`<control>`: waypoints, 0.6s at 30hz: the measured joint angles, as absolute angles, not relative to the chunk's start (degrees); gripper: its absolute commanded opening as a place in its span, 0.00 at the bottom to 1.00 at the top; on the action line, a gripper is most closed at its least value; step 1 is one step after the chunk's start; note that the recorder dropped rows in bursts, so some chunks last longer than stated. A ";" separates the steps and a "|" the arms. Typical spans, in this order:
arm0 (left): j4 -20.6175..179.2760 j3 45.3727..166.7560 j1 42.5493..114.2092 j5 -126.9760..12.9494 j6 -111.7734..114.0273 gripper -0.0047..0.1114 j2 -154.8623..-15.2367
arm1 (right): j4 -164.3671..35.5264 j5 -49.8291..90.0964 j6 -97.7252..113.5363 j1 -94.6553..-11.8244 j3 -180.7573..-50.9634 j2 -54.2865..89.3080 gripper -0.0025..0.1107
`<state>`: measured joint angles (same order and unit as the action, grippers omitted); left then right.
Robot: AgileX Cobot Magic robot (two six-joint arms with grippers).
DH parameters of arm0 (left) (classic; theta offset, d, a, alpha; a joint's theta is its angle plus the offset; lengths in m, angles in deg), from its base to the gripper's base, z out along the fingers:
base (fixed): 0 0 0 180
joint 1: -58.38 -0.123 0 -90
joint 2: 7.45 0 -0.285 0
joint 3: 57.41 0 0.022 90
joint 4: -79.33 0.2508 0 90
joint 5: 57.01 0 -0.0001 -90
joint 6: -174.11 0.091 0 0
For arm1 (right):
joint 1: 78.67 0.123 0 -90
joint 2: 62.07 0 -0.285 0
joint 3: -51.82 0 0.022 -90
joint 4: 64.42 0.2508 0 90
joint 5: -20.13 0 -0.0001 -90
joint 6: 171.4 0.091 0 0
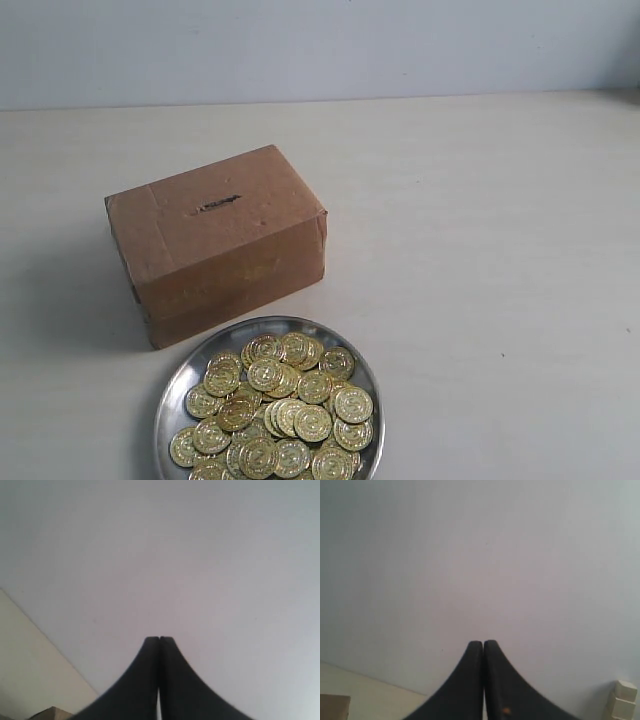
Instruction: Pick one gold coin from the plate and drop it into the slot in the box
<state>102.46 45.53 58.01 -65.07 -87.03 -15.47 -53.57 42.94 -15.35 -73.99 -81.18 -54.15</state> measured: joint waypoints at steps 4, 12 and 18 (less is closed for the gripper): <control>92.18 45.53 58.01 -64.57 -85.85 0.04 -15.47 | -53.85 45.22 -15.35 -73.99 -80.64 -54.15 0.02; 88.77 45.53 58.01 -61.35 -85.57 0.04 -15.47 | -55.14 41.19 -15.35 -73.99 -70.49 -54.15 0.02; 88.40 45.53 58.01 -60.09 -85.47 0.04 -15.47 | -55.27 40.30 -15.35 -73.99 -60.94 -54.09 0.02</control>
<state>88.40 45.53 58.01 -60.09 -85.47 -15.47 -55.27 40.30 -15.35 -73.99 -60.94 -54.09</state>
